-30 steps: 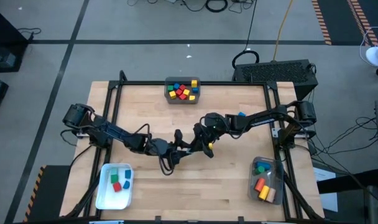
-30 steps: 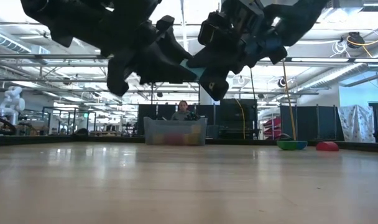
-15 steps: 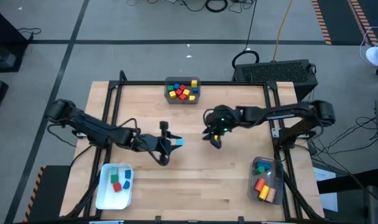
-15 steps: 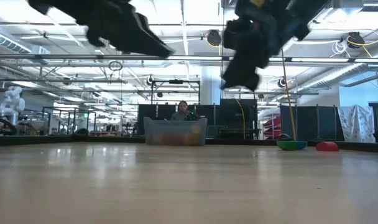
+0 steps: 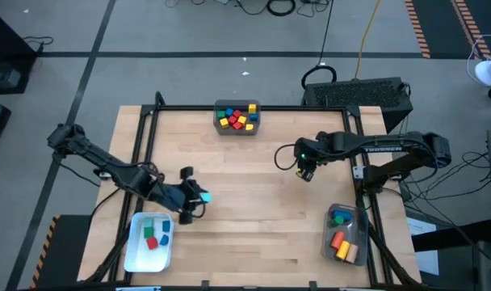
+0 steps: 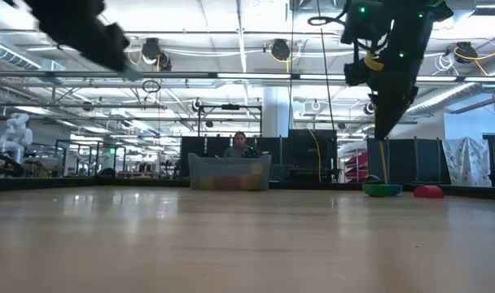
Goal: Sort blocks by size
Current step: Put the light blue half circle block into the white bin, then put the red half circle block into the white bin
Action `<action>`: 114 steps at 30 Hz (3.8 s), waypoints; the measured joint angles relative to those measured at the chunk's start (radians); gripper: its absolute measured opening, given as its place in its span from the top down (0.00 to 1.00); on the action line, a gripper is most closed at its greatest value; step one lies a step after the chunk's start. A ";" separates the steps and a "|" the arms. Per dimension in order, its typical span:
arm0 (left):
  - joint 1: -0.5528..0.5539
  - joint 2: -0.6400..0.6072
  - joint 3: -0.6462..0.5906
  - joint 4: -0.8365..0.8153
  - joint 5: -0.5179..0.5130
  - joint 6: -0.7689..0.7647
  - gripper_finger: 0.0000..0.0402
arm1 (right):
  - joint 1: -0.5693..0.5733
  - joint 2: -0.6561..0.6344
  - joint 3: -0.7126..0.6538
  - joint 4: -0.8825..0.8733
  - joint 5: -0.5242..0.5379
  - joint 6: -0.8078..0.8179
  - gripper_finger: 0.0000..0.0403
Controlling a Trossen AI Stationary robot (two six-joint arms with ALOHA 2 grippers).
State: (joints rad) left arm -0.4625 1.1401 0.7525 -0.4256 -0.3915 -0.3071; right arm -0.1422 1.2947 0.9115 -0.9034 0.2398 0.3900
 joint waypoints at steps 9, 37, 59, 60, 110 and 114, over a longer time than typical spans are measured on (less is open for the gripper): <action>-0.100 -0.022 0.006 -0.315 0.281 -0.431 0.63 | -0.029 0.008 -0.002 -0.026 -0.001 0.017 0.61; -0.429 -0.029 0.006 -0.451 0.442 -0.944 0.62 | -0.071 0.009 -0.005 -0.123 0.150 0.030 0.61; -0.478 0.116 0.005 -0.447 0.497 -0.938 0.61 | -0.325 0.009 -0.274 -0.002 0.077 0.179 0.25; -0.478 0.123 0.005 -0.448 0.509 -0.948 0.61 | -0.330 0.009 -0.278 0.001 0.067 0.189 0.24; -0.424 0.113 0.198 -0.509 0.301 -0.846 0.44 | -0.238 -0.035 -0.389 0.233 -0.061 0.256 0.72; -0.397 0.113 0.198 -0.508 0.295 -0.799 0.44 | -0.204 -0.076 -0.389 0.271 -0.107 0.256 0.72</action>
State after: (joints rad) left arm -0.8592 1.2530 0.9508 -0.9337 -0.0967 -1.1056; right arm -0.3467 1.2190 0.5228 -0.6324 0.1327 0.6464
